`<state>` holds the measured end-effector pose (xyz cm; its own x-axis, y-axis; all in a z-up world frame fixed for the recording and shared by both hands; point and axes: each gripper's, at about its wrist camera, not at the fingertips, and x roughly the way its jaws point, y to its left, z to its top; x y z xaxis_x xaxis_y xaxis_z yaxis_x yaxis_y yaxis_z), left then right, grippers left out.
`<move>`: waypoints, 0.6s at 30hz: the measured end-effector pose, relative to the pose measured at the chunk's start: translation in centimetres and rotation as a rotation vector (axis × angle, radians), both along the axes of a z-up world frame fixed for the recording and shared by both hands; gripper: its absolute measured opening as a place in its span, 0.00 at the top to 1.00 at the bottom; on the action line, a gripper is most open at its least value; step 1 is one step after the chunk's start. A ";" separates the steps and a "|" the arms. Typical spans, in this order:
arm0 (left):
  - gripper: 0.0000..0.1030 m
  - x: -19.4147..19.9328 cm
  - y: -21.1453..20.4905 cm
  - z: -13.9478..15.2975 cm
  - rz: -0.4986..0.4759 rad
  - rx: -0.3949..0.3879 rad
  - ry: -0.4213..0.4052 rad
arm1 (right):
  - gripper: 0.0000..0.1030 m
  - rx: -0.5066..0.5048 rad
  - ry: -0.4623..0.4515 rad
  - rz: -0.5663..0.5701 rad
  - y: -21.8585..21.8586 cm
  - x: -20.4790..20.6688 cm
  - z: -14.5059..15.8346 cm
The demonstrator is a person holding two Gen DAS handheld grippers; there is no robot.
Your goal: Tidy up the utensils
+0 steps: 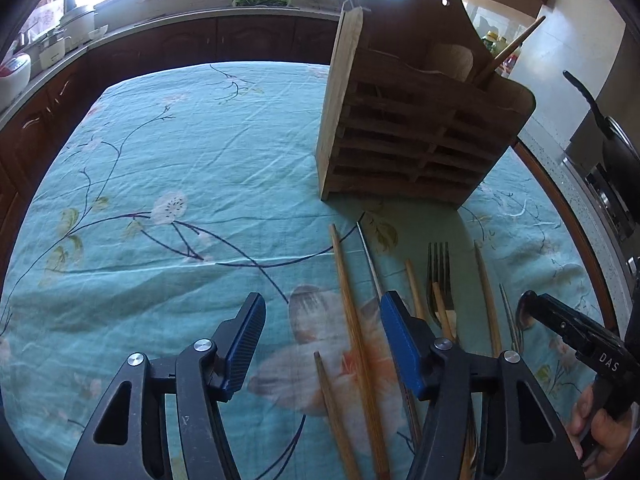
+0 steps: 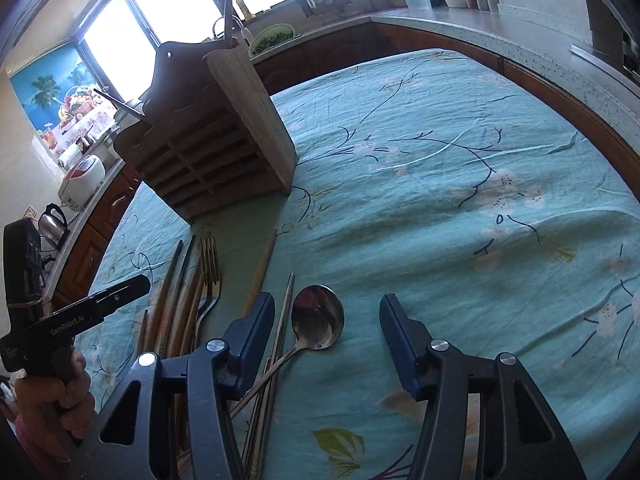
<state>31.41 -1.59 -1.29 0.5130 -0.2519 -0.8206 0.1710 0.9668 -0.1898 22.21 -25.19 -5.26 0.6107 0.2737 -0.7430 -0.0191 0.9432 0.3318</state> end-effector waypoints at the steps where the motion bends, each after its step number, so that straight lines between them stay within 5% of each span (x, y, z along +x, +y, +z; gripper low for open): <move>1: 0.45 0.4 -0.2 -0.3 -0.007 0.003 0.006 | 0.47 -0.007 -0.001 0.005 0.1 0.1 0.0; 5: 0.51 1.7 -1.5 -1.1 -0.027 0.049 -0.001 | 0.55 -0.035 -0.006 0.024 0.5 0.8 0.0; 10: 0.74 2.0 -3.6 -1.5 -0.069 0.171 -0.049 | 0.87 -0.083 -0.005 0.064 1.6 1.3 -0.3; 12: 0.92 1.8 -4.3 -1.6 -0.102 0.177 -0.062 | 0.93 -0.088 -0.011 0.071 1.7 1.0 -0.3; 18: 0.96 0.9 -3.7 -1.1 -0.122 0.095 -0.059 | 0.96 -0.020 -0.045 0.056 1.1 -0.1 0.9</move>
<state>32.26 -5.26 -2.36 0.5313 -0.2380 -0.8131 0.2967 0.9512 -0.0845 22.10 -24.07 -4.40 0.6275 0.2940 -0.7210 -0.0867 0.9466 0.3106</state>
